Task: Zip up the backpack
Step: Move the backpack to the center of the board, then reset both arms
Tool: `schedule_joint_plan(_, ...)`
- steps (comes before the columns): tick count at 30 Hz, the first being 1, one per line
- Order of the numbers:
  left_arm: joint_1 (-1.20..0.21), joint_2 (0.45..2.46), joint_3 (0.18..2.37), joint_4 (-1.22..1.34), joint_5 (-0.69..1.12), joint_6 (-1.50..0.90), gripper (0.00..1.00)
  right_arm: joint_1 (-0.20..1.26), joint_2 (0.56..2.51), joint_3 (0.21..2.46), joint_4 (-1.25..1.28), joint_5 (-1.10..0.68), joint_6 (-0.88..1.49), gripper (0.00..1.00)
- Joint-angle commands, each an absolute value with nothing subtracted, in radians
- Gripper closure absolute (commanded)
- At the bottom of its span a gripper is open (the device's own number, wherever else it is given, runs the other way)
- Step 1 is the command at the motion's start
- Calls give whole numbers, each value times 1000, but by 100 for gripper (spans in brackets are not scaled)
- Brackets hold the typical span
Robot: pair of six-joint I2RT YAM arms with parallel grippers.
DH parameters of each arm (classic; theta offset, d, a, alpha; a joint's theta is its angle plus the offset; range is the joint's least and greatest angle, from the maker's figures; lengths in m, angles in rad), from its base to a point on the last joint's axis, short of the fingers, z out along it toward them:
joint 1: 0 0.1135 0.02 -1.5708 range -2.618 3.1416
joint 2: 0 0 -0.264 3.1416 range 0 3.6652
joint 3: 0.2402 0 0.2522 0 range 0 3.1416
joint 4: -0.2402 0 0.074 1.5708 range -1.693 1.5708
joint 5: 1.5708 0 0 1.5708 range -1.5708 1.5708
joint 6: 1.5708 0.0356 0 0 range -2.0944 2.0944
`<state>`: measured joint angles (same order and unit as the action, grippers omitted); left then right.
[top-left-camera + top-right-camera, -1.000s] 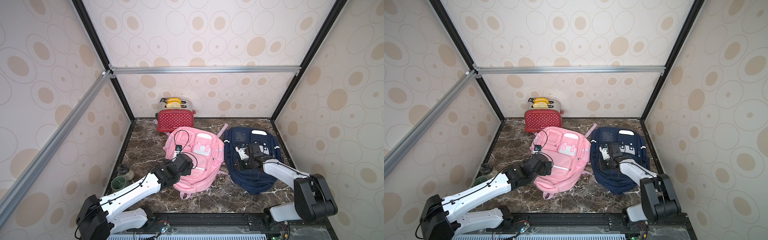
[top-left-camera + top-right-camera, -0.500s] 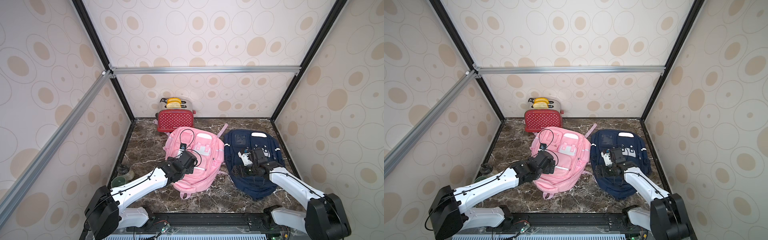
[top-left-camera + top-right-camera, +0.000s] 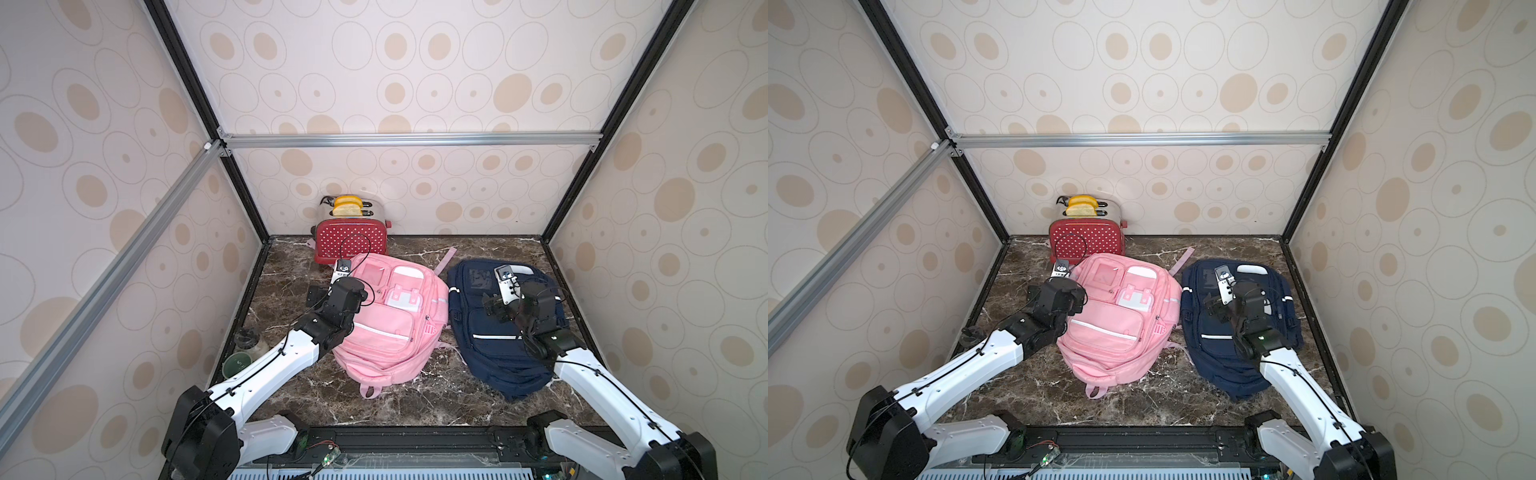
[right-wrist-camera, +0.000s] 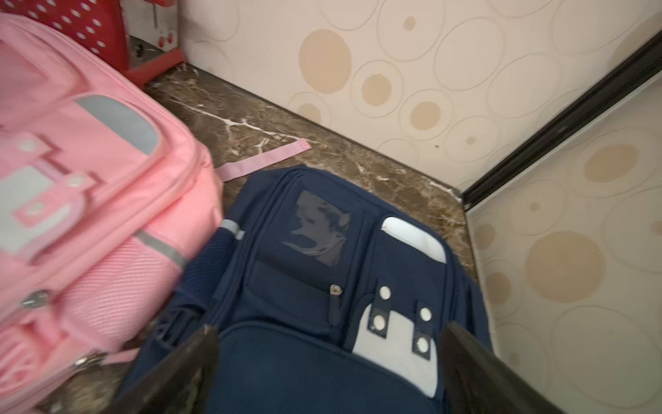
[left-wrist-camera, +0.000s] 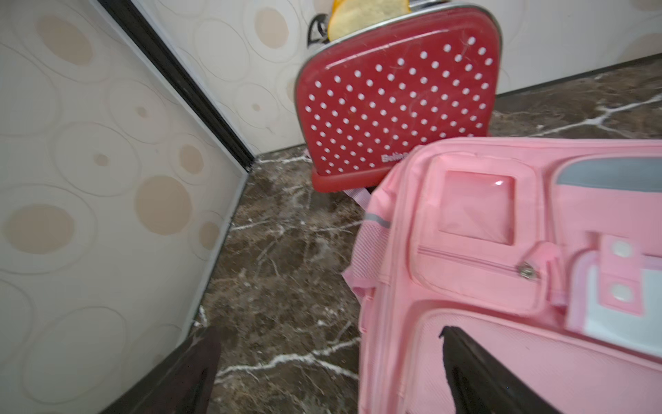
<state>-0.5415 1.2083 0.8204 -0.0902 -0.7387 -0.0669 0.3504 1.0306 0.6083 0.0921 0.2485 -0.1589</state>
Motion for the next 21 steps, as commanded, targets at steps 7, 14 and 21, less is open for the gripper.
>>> schedule_joint_plan(7, -271, 1273, 600, 339, -581, 100, 1, 160, 1219, 344, 733, 243, -165, 0)
schedule_joint_plan(14, -142, 1504, 546, 609, -523, 41, 1, 128, 1268, 334, 766, 210, -119, 0)
schedule_joint_plan(21, -120, 1502, 469, 750, -503, 18, 1, 94, 1563, 240, 1176, 182, -93, 0)
